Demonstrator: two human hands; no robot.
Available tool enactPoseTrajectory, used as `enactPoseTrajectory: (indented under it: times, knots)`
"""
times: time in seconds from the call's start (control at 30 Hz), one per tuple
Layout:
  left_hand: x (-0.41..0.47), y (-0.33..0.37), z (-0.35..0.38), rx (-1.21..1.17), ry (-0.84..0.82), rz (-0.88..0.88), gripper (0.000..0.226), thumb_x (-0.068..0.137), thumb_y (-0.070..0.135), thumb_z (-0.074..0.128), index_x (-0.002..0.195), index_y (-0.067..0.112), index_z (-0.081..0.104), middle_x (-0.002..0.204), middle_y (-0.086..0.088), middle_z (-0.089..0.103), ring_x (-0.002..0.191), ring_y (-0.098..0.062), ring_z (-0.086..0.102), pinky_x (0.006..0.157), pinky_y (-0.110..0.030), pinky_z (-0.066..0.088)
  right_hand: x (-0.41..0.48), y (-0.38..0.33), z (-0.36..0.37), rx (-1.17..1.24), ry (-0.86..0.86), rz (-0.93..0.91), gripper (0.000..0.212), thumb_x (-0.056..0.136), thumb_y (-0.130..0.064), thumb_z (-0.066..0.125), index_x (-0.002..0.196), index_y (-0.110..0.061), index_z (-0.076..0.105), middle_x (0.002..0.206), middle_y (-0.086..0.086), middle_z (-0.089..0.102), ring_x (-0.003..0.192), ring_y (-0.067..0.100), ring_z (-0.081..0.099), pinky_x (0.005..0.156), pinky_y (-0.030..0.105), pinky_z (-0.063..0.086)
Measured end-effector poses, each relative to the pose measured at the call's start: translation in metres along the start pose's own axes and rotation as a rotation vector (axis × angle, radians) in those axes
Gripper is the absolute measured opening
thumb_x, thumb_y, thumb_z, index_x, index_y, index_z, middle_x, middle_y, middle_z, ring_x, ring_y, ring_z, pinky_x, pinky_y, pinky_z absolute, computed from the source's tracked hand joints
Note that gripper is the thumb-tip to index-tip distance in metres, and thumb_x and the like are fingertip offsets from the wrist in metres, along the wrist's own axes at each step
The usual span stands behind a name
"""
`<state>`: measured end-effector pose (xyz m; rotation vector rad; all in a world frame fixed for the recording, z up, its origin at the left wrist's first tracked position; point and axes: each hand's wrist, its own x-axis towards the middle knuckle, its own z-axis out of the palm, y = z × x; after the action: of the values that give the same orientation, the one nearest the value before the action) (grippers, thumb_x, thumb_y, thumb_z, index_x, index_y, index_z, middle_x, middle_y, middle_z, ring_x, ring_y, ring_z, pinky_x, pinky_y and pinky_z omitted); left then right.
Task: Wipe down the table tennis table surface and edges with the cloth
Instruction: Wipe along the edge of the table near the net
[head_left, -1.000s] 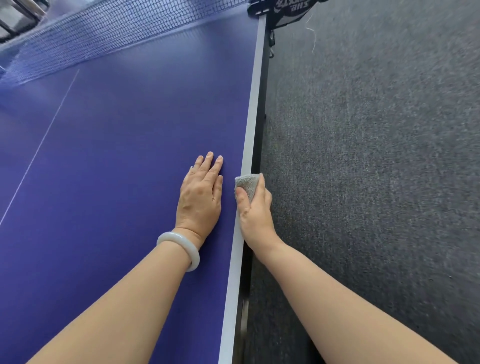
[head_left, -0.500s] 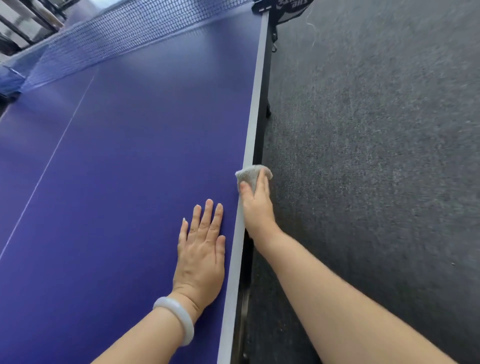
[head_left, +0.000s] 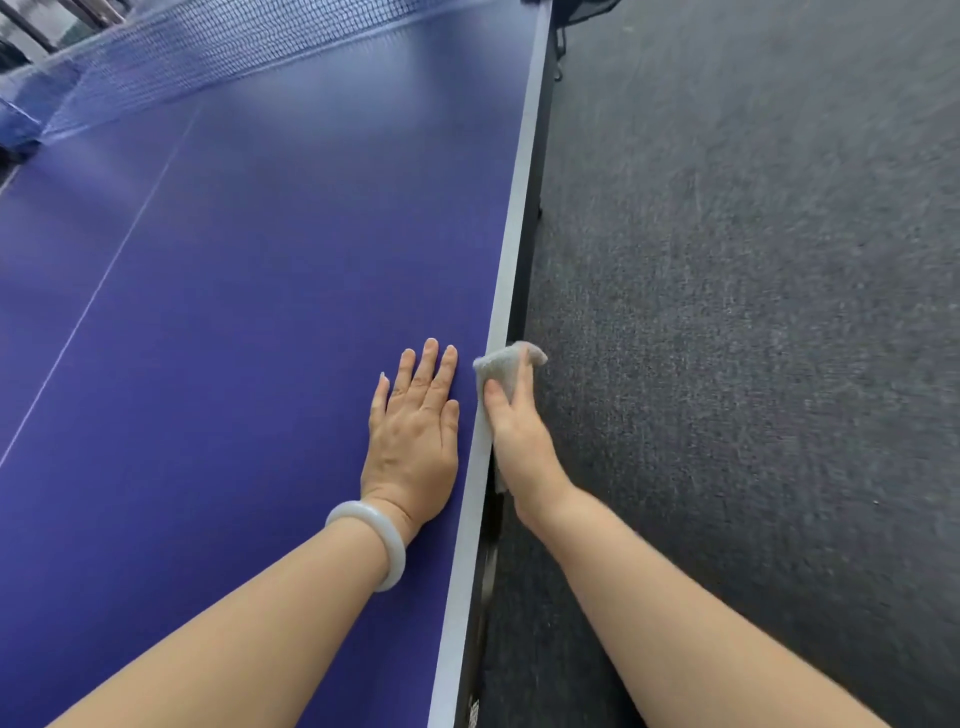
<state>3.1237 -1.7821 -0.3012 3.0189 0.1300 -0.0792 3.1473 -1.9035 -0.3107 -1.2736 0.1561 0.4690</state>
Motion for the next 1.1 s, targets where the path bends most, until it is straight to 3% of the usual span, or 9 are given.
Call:
enactPoseTrajectory:
  times: [0.1, 0.23, 0.37, 0.5, 0.7, 0.77, 0.93, 1.03, 1.1]
  knots:
    - [0.000, -0.001, 0.002, 0.003, 0.009, 0.000, 0.059, 0.098, 0.033, 0.014, 0.157, 0.026, 0.011, 0.163, 0.010, 0.003, 0.151, -0.010, -0.004, 0.123, -0.037, -0.003, -0.069, 0.039, 0.010, -0.065, -0.040, -0.044, 0.067, 0.106, -0.015, 0.038, 0.148, -0.036, -0.011, 0.162, -0.013, -0.015, 0.150, 0.001, -0.009, 0.124, 0.029, 0.001]
    - [0.000, -0.003, 0.002, 0.000, 0.015, 0.005, 0.059, 0.098, 0.034, 0.013, 0.157, 0.027, 0.011, 0.164, 0.011, 0.004, 0.151, -0.010, -0.003, 0.123, -0.036, -0.003, -0.119, 0.061, 0.005, -0.053, -0.116, 0.036, 0.064, 0.107, -0.020, 0.036, 0.143, -0.047, -0.008, 0.160, -0.021, -0.015, 0.149, -0.003, -0.006, 0.118, 0.013, 0.002]
    - [-0.001, -0.002, 0.001, -0.007, 0.009, 0.006, 0.060, 0.098, 0.034, 0.013, 0.157, 0.027, 0.012, 0.164, 0.010, 0.004, 0.151, -0.010, -0.003, 0.123, -0.036, -0.003, -0.059, 0.028, -0.002, 0.043, -0.067, 0.108, 0.061, 0.108, -0.025, 0.035, 0.157, -0.032, 0.000, 0.166, -0.005, 0.005, 0.151, 0.009, 0.011, 0.124, 0.034, 0.014]
    - [0.001, -0.003, 0.000, -0.016, 0.022, 0.011, 0.057, 0.100, 0.033, 0.016, 0.157, 0.027, 0.013, 0.164, 0.010, 0.005, 0.152, -0.010, -0.002, 0.123, -0.037, -0.002, -0.035, 0.013, 0.004, 0.100, 0.001, 0.027, 0.059, 0.108, -0.022, 0.034, 0.157, -0.029, 0.003, 0.165, -0.013, 0.003, 0.149, -0.001, 0.008, 0.124, 0.030, 0.010]
    - [0.000, -0.001, 0.001, -0.040, 0.039, 0.010, 0.056, 0.101, 0.032, 0.018, 0.157, 0.027, 0.016, 0.164, 0.010, 0.008, 0.152, -0.011, 0.001, 0.123, -0.037, -0.002, -0.135, 0.076, 0.017, -0.003, -0.052, -0.012, 0.062, 0.106, -0.026, 0.037, 0.142, -0.057, -0.003, 0.156, -0.036, -0.011, 0.142, -0.017, -0.006, 0.125, 0.029, 0.003]
    - [0.000, -0.002, 0.001, -0.045, 0.040, 0.007, 0.054, 0.103, 0.029, 0.021, 0.156, 0.027, 0.016, 0.164, 0.009, 0.009, 0.152, -0.011, 0.002, 0.124, -0.037, -0.001, -0.124, 0.068, 0.016, 0.006, -0.051, 0.041, 0.061, 0.106, -0.027, 0.037, 0.143, -0.054, -0.002, 0.158, -0.033, -0.010, 0.143, -0.016, -0.005, 0.125, 0.029, 0.003]
    - [0.000, -0.002, 0.002, -0.052, 0.040, 0.010, 0.053, 0.105, 0.025, 0.025, 0.157, 0.026, 0.016, 0.164, 0.008, 0.009, 0.152, -0.012, 0.002, 0.124, -0.039, 0.000, -0.043, 0.027, 0.001, 0.103, 0.018, 0.029, 0.057, 0.108, -0.028, 0.034, 0.158, -0.028, 0.007, 0.165, -0.015, 0.004, 0.149, -0.002, 0.005, 0.125, 0.032, 0.009]
    - [-0.001, -0.004, 0.003, -0.059, 0.040, 0.010, 0.052, 0.105, 0.024, 0.026, 0.157, 0.026, 0.017, 0.164, 0.008, 0.009, 0.152, -0.012, 0.002, 0.124, -0.039, 0.000, -0.056, 0.042, 0.008, 0.038, 0.032, 0.002, 0.058, 0.107, -0.030, 0.035, 0.156, -0.033, 0.004, 0.164, -0.017, 0.001, 0.149, -0.004, 0.002, 0.125, 0.034, 0.007]
    - [-0.001, -0.004, 0.002, -0.062, 0.041, 0.004, 0.051, 0.106, 0.023, 0.026, 0.157, 0.026, 0.018, 0.164, 0.008, 0.010, 0.152, -0.012, 0.002, 0.123, -0.040, 0.000, -0.102, 0.069, 0.018, -0.024, 0.009, -0.011, 0.058, 0.105, -0.042, 0.035, 0.149, -0.048, -0.003, 0.161, -0.026, -0.006, 0.146, -0.010, -0.005, 0.125, 0.036, 0.003]
